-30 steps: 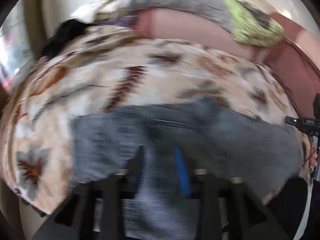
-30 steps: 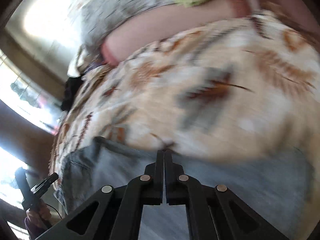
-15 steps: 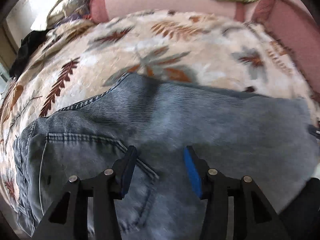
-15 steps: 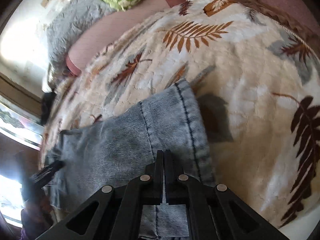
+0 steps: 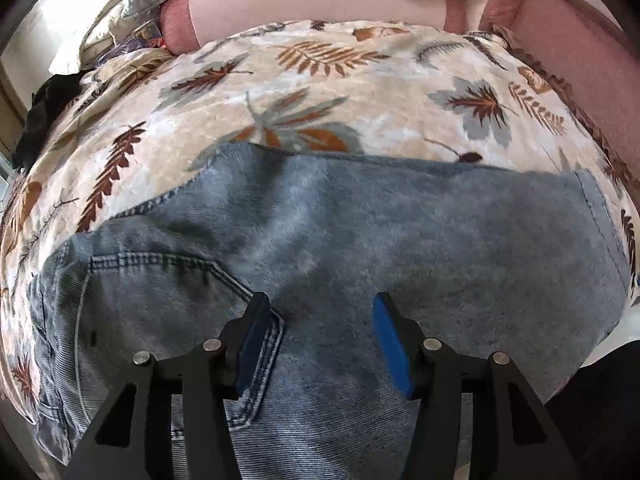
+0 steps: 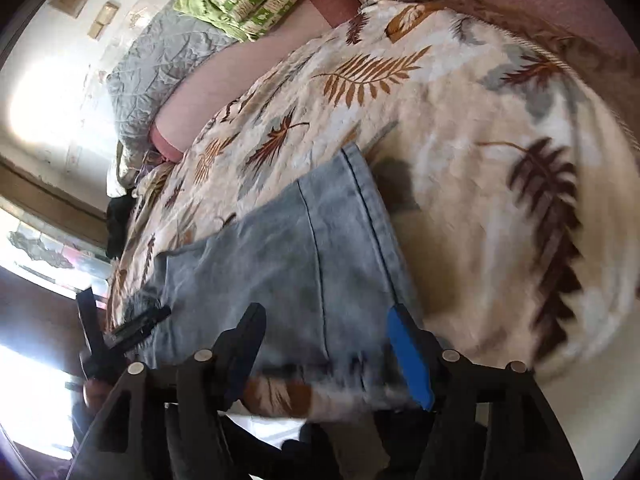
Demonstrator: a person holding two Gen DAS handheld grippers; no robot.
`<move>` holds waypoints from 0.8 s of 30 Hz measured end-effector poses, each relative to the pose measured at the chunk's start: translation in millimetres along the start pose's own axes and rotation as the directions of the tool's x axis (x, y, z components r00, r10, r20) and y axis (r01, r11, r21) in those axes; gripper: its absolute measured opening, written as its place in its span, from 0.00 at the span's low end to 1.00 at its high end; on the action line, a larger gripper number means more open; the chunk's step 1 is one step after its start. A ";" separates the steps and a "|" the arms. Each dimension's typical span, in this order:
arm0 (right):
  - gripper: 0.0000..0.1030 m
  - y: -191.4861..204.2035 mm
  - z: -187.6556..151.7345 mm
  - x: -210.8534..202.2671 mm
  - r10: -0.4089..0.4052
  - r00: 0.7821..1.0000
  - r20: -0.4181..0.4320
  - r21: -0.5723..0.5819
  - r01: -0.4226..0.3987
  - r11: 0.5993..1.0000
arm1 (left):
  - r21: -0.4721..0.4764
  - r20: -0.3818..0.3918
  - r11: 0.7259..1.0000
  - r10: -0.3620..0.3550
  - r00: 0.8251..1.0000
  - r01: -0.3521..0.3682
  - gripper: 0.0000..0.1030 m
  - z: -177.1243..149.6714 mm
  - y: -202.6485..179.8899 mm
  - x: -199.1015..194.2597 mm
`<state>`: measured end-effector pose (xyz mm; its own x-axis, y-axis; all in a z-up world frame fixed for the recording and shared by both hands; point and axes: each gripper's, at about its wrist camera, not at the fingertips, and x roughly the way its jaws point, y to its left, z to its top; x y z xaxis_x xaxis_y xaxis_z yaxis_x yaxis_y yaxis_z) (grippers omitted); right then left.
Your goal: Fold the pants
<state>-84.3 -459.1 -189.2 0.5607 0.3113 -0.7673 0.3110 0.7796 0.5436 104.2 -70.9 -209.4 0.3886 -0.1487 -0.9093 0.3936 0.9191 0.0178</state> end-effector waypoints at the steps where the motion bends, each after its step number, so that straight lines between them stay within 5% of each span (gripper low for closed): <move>1: 0.65 -3.1 -8.4 -3.6 0.011 1.000 -0.012 0.006 -0.011 1.000 | -0.003 -0.002 1.000 0.001 1.000 -0.001 0.54 -0.6 0.4 1.9; 5: 0.60 -20.9 -32.5 -2.6 -0.006 0.999 -0.039 0.035 0.007 0.999 | -0.019 0.000 1.000 0.003 1.000 -0.003 0.54 1.4 3.3 3.8; 7: 0.46 -33.6 -38.4 5.9 0.047 0.998 -0.047 0.096 -0.042 0.994 | -0.021 -0.003 1.000 0.002 1.000 -0.002 0.54 1.4 3.7 3.9; 9: 0.46 -39.3 -39.1 16.1 0.097 0.994 -0.041 0.131 -0.091 0.987 | -0.018 -0.006 1.000 0.007 1.000 -0.007 0.54 0.0 4.0 3.9; 13: 0.46 -30.8 -36.5 38.4 0.053 0.996 -0.066 0.101 -0.046 0.994 | -0.021 -0.008 1.000 0.009 1.000 -0.009 0.54 -2.4 6.0 2.9; 16: 0.24 -16.7 -33.4 45.5 -0.033 0.998 -0.053 0.028 0.035 0.999 | -0.016 -0.008 1.000 0.010 1.000 -0.010 0.54 -2.7 5.8 3.2; 20: 0.22 -6.7 -28.9 35.1 -0.132 0.991 0.002 -0.040 0.132 0.990 | -0.008 -0.015 1.000 0.008 1.000 -0.008 0.54 -1.6 5.4 3.0; 24: 0.21 14.1 -17.4 -1.8 -0.261 0.950 0.171 -0.147 0.287 0.947 | -0.016 -0.020 1.000 -0.004 1.000 0.003 0.54 -1.4 5.7 0.6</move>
<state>-94.3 -439.3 -186.1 0.5828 -0.0009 -0.8126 0.3427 0.9070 0.2448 105.5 -65.3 -210.5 0.3705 -0.1449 -0.9175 0.3812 0.9244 0.0079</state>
